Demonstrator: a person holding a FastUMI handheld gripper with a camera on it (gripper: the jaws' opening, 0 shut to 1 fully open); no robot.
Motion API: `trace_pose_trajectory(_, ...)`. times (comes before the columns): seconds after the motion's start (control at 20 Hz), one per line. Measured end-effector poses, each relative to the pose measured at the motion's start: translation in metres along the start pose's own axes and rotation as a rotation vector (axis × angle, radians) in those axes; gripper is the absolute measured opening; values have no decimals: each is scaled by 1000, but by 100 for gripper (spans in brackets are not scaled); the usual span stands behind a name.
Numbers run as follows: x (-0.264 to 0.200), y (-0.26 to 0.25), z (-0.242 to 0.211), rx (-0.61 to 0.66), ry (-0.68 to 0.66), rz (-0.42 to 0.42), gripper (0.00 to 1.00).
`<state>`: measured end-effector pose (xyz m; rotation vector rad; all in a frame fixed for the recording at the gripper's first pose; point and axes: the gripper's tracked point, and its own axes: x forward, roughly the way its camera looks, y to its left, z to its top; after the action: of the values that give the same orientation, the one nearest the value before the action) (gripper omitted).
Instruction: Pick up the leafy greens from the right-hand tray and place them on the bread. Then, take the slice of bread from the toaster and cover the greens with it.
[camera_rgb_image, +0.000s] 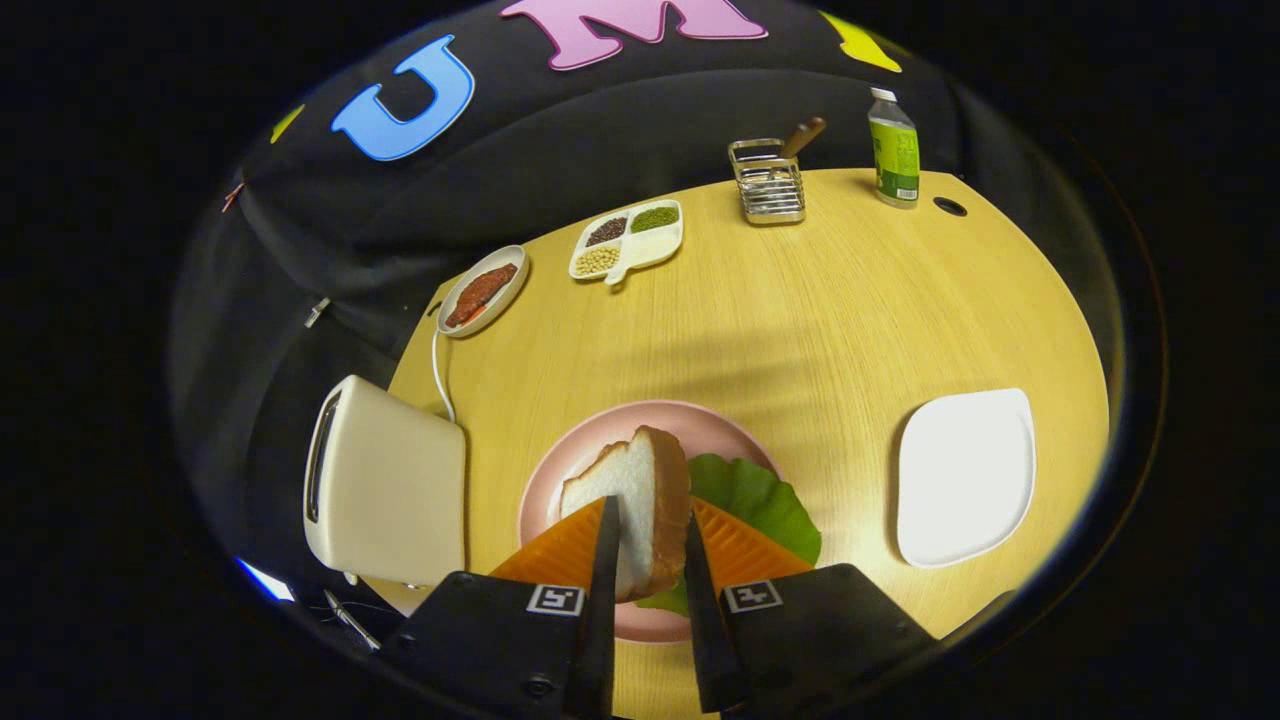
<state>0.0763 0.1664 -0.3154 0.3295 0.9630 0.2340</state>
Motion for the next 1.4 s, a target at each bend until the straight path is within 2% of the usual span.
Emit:
trace_pose_trajectory(0.05,1,-6,-2,-6,3,-12,38)
trace_pose_trajectory(0.1,0,-13,-4,-24,7,-26,52)
trace_pose_trajectory(0.15,-1,-20,-5,-44,7,-38,59)
trace_pose_trajectory(0.25,-6,-25,-5,-68,-4,-36,67)
trace_pose_trajectory(0.3,-10,-28,-3,-77,-12,-34,85)
trace_pose_trajectory(0.4,-20,-31,1,-109,-37,-33,96)
trace_pose_trajectory(0.45,-27,-33,4,-131,-54,-40,99)
trace_pose_trajectory(0.6,-51,-41,17,-186,-125,-64,99)
trace_pose_trajectory(0.9,-122,-44,66,-184,-353,-126,99)
trace_pose_trajectory(1.1,-182,-46,97,-220,-530,-187,99)
trace_pose_trajectory(1.4,-288,-51,136,-286,-819,-215,99)
